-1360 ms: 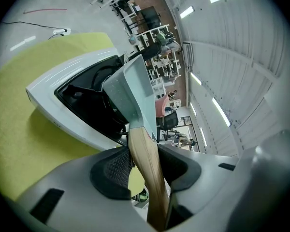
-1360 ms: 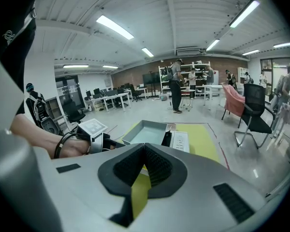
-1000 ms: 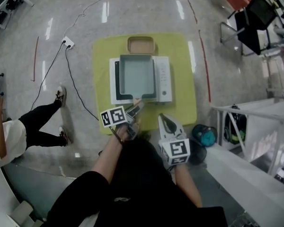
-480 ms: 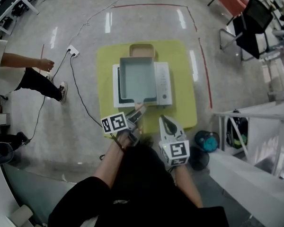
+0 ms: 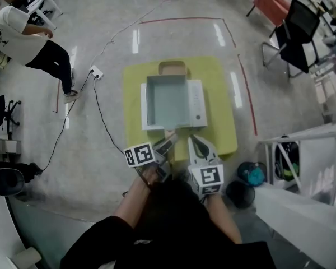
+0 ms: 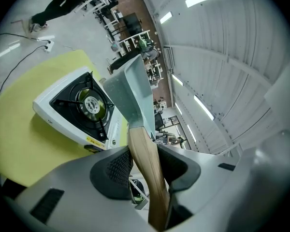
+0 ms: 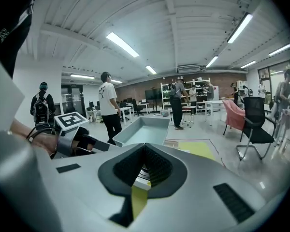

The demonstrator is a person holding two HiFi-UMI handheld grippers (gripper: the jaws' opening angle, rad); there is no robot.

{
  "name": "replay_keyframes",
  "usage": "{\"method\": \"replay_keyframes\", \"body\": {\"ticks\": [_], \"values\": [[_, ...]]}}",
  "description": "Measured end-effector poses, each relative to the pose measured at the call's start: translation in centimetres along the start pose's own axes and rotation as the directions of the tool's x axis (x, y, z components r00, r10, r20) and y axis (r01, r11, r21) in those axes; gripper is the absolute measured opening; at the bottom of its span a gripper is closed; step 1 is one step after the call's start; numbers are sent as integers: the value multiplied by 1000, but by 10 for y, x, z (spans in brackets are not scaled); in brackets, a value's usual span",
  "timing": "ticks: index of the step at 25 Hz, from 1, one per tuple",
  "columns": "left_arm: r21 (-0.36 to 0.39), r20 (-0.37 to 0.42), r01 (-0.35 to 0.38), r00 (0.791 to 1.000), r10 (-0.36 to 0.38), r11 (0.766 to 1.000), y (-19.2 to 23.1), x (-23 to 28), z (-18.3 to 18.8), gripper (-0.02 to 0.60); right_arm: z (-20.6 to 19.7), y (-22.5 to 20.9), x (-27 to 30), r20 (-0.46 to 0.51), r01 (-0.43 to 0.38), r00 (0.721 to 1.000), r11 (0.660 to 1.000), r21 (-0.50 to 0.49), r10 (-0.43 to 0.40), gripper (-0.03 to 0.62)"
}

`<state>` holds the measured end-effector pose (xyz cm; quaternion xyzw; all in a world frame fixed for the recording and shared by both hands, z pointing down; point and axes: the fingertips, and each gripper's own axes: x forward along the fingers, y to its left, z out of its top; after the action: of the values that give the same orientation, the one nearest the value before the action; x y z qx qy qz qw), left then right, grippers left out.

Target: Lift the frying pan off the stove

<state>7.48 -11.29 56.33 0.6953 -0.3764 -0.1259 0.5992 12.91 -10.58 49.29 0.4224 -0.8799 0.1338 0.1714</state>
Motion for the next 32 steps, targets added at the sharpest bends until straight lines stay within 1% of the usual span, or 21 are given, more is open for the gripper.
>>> {"method": "replay_keyframes", "body": {"ticks": [5, 10, 15, 24, 28, 32], "values": [[29, 10, 1, 1000, -1, 1000, -12, -9, -3, 193, 10, 1, -12, 50, 10, 999, 1000, -11, -9, 15], [24, 16, 15, 1000, -16, 1000, -26, -21, -15, 194, 14, -1, -31, 61, 22, 998, 999, -26, -20, 15], [38, 8, 37, 999, -38, 999, -43, -32, -25, 193, 31, 0, -46, 124, 43, 991, 999, -19, -40, 15], [48, 10, 66, 998, -67, 997, -58, -36, -35, 195, 39, 2, -60, 146, 63, 988, 996, -60, -54, 15], [54, 1, 66, 998, -67, 996, -58, -36, -38, 195, 45, 1, -63, 191, 62, 980, 997, -47, -52, 15], [38, 3, 74, 997, -74, 997, -62, -34, -35, 195, 47, -4, -59, 185, 63, 981, 996, -58, -51, 15]]}}
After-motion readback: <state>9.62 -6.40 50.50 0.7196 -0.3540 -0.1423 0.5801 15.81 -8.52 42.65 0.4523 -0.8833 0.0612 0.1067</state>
